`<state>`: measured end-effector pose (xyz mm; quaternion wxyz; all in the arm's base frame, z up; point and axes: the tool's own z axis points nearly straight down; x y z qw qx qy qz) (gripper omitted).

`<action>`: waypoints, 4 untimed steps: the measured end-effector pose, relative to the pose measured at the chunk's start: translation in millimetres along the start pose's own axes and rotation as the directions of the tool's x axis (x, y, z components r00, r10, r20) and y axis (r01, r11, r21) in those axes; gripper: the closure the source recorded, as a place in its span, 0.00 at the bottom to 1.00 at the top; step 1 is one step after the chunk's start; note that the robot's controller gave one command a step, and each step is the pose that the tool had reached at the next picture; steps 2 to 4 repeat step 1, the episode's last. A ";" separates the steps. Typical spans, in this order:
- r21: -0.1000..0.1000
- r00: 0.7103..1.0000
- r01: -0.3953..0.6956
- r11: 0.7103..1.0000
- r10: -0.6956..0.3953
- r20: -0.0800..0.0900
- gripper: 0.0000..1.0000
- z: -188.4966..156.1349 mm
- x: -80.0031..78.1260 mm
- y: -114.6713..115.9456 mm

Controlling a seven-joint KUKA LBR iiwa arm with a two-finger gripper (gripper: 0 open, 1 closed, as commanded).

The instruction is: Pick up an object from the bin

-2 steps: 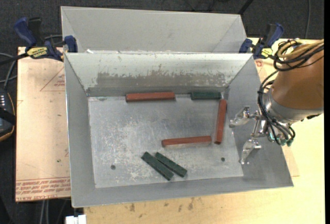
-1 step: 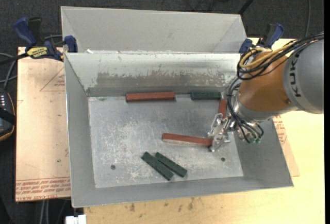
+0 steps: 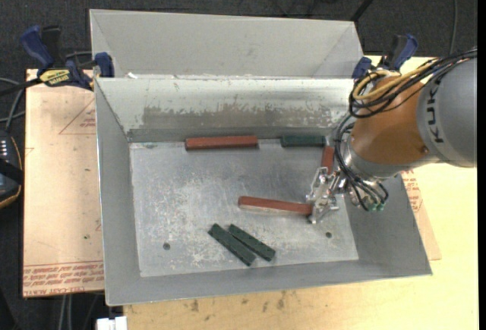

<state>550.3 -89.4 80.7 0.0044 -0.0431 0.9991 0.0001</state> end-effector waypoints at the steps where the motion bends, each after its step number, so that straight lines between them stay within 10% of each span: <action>1: -0.001 1.000 0.023 1.000 -0.023 -0.008 1.00 -200.8 -17.9 -0.8; 4: -0.001 1.000 0.023 1.000 -0.023 -0.008 1.00 -200.8 -17.9 -0.8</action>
Offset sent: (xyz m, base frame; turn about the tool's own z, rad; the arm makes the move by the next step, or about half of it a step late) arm 0.0000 0.0000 0.0000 0.0000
